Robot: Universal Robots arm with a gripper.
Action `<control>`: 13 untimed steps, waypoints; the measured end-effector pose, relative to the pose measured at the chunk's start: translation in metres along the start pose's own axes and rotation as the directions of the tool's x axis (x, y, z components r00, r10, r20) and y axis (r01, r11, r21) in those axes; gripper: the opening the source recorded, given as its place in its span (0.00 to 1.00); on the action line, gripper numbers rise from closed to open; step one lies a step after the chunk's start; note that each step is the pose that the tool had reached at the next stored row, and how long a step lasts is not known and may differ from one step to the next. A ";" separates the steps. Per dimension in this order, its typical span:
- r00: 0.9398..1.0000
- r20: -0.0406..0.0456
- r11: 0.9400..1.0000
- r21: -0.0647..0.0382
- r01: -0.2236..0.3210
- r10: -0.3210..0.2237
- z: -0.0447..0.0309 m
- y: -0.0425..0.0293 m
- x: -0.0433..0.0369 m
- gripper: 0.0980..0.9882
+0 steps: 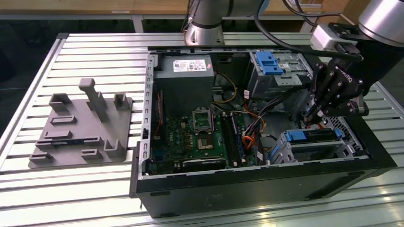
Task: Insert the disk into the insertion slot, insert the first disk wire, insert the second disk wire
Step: 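Insert the second disk wire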
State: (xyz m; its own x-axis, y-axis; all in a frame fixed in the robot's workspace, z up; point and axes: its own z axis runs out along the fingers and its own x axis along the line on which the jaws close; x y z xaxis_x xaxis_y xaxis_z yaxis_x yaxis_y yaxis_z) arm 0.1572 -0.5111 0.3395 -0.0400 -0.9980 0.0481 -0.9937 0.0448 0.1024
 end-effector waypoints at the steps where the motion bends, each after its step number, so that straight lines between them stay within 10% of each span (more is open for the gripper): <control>1: 1.000 0.000 1.000 0.000 0.000 0.000 0.0000 -0.0008 0.0004 0.05; 13: 1.000 0.003 1.000 -0.001 -0.027 0.027 0.0002 -0.0019 0.0089 0.05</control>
State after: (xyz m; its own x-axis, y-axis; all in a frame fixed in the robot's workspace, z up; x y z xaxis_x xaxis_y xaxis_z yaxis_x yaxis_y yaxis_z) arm 0.1587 -0.5201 0.3396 -0.0667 -0.9966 0.0481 -0.9922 0.0714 0.1024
